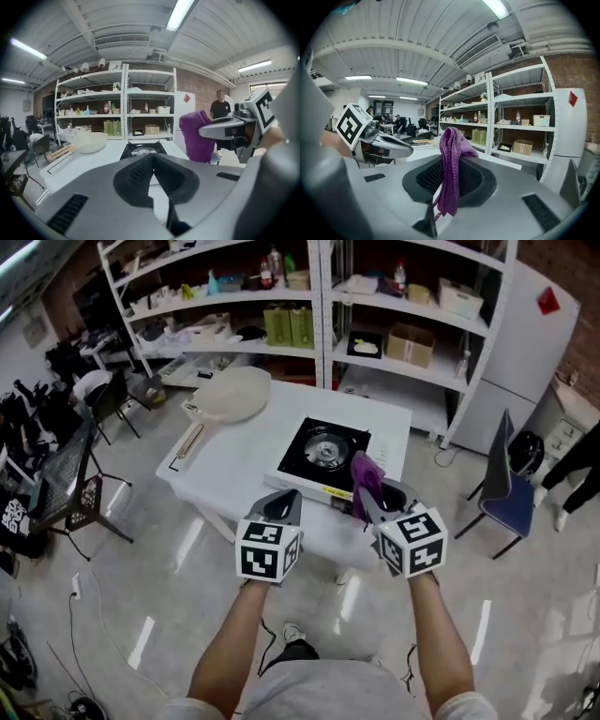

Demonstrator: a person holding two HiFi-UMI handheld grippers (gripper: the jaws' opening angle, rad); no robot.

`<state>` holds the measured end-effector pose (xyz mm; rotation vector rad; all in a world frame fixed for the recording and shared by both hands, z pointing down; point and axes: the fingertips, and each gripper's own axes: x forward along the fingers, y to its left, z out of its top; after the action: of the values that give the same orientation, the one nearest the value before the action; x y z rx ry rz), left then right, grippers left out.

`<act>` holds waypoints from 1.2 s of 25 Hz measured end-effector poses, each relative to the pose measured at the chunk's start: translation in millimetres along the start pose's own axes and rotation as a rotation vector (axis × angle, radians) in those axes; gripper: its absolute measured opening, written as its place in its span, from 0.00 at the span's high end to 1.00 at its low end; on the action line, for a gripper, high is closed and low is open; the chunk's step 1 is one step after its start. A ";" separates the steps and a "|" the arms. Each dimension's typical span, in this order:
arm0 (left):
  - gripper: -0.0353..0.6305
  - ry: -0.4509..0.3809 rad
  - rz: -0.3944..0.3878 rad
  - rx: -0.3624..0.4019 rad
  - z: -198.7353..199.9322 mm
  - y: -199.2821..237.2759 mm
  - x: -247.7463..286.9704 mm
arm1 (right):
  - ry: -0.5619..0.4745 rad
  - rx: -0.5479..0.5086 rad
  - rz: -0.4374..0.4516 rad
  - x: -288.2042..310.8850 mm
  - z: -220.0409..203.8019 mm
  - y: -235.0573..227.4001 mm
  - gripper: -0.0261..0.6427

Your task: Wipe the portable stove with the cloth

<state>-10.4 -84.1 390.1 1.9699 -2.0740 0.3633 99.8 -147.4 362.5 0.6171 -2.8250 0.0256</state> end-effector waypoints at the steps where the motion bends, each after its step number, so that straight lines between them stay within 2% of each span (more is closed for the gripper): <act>1: 0.94 0.001 -0.018 0.002 0.2 6.4 3.4 | 0.006 0.004 -0.019 5.0 0.6 0.1 0.87; 7: 0.94 -0.006 -0.111 0.008 4.0 37.3 20.6 | 0.044 0.003 -0.114 25.1 3.8 0.4 0.87; 15: 0.94 -0.007 -0.212 0.054 9.2 44.8 41.0 | 0.101 -0.021 -0.220 26.9 5.0 -30.2 0.87; 23: 0.94 -0.002 -0.243 0.075 13.8 49.5 62.7 | 0.154 -0.065 -0.264 39.5 8.3 -76.9 0.87; 30: 0.94 0.010 -0.246 0.075 21.5 63.7 101.3 | 0.199 -0.088 -0.267 71.0 1.0 -120.6 0.87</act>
<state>-79.3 -183.1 405.4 2.2298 -1.8074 0.4038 86.9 -286.2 374.7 0.9112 -2.5180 -0.0812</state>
